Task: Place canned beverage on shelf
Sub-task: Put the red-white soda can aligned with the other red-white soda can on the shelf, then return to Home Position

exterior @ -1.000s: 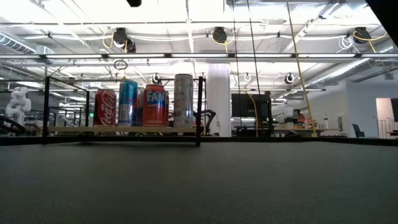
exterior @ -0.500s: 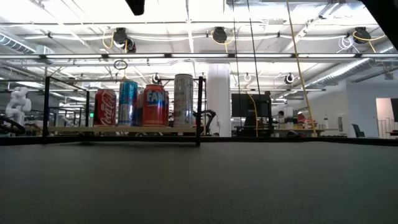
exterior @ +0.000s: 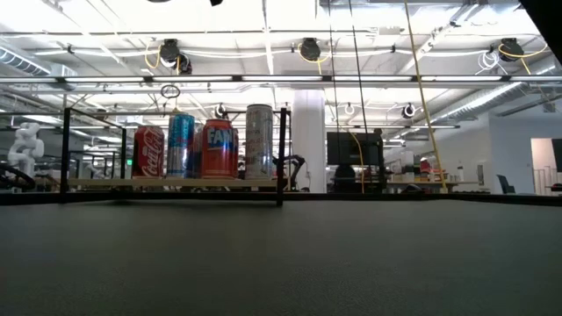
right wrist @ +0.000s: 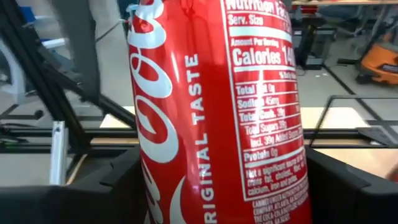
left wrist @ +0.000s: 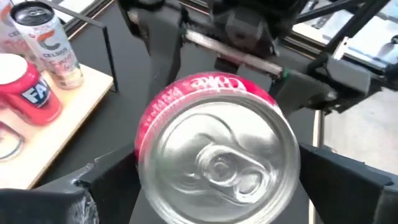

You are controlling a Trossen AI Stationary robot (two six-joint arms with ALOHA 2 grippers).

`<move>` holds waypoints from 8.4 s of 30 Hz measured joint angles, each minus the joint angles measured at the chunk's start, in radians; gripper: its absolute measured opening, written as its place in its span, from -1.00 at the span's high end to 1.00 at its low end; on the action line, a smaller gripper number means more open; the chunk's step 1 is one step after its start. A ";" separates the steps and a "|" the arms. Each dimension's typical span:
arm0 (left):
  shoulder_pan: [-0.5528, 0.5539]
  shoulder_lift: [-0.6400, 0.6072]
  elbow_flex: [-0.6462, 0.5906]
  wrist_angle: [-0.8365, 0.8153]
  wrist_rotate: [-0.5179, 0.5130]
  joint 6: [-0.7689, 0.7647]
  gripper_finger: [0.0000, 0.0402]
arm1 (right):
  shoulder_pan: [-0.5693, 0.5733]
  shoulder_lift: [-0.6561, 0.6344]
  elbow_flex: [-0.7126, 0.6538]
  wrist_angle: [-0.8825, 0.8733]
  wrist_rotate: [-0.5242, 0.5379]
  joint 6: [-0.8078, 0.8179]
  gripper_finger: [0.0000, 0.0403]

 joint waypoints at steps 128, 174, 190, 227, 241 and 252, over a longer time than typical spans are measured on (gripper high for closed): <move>1.488 0.038 -0.176 -0.172 0.382 1.096 -0.64 | -0.123 -0.357 0.000 -0.906 0.245 0.248 -0.88; 0.866 -0.141 -0.753 1.377 0.732 0.635 0.99 | -0.003 -1.389 -1.410 0.348 0.017 0.154 0.99; 0.909 -0.610 -1.061 1.151 0.717 0.661 1.00 | -0.003 -1.621 -1.577 0.237 0.019 0.079 0.99; 0.907 -1.091 -1.255 1.015 0.785 0.826 1.00 | -0.006 -2.090 -1.877 0.179 0.100 0.062 1.00; 0.907 -1.091 -1.406 1.198 0.793 0.767 1.00 | -0.006 -2.085 -2.041 0.367 0.118 0.100 1.00; 0.907 -1.089 -1.438 1.212 0.785 0.758 1.00 | -0.006 -2.086 -2.052 0.298 0.118 0.053 1.00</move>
